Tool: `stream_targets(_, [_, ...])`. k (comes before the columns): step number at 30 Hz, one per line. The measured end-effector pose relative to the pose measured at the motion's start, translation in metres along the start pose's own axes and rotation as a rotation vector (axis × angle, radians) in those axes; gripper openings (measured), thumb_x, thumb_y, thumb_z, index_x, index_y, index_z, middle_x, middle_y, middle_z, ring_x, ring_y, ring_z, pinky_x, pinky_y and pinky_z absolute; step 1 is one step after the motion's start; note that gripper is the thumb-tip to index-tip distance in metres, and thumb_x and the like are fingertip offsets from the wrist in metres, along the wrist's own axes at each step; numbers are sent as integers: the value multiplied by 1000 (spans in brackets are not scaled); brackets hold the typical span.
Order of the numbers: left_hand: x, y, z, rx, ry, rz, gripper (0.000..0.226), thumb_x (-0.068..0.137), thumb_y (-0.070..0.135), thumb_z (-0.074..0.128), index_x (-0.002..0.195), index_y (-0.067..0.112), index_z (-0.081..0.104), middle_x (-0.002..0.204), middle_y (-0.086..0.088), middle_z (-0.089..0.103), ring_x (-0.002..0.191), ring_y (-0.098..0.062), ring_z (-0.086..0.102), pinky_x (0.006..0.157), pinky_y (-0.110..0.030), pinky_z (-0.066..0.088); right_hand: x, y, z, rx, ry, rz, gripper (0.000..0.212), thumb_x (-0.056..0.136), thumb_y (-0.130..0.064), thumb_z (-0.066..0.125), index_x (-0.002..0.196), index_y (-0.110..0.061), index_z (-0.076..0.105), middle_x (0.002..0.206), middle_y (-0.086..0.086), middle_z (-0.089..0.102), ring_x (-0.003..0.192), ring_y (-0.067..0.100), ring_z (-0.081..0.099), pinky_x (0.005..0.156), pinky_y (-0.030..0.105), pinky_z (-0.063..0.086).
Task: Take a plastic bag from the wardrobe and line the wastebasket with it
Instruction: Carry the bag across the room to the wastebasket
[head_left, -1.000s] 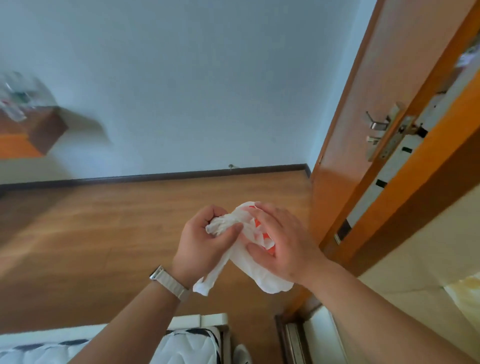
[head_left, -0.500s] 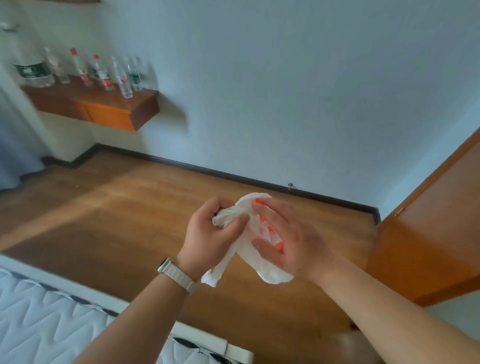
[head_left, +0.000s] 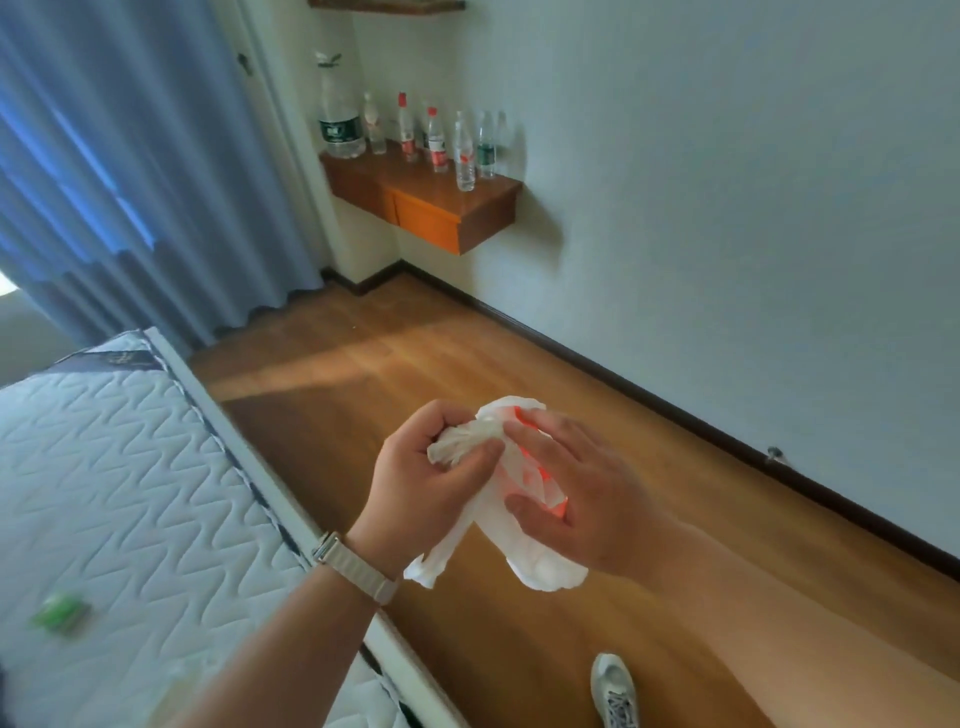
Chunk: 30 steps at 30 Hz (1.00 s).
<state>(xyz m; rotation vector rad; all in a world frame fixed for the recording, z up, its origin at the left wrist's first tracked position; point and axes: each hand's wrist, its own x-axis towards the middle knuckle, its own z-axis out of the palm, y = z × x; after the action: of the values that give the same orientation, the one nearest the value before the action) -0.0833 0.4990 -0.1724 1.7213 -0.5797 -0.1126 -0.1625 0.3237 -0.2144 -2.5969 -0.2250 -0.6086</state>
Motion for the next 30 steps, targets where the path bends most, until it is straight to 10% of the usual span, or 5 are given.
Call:
stream_targets(15, [158, -4, 155, 197, 161, -148, 17, 80, 14, 77, 81, 25, 63, 72, 11, 63, 62, -5, 58, 55, -17, 48, 88, 225, -38, 168, -112, -102, 61, 90, -51, 55, 144, -25, 39, 145, -1, 46, 131, 17, 44, 101, 38, 45])
stream_targets(30, [209, -27, 111, 232, 346, -133, 15, 81, 16, 75, 84, 25, 64, 79, 12, 63, 71, -9, 60, 59, -18, 52, 182, 234, -6, 225, -210, -260, 60, 92, -50, 53, 144, -24, 39, 147, -2, 44, 135, 17, 41, 106, 41, 42])
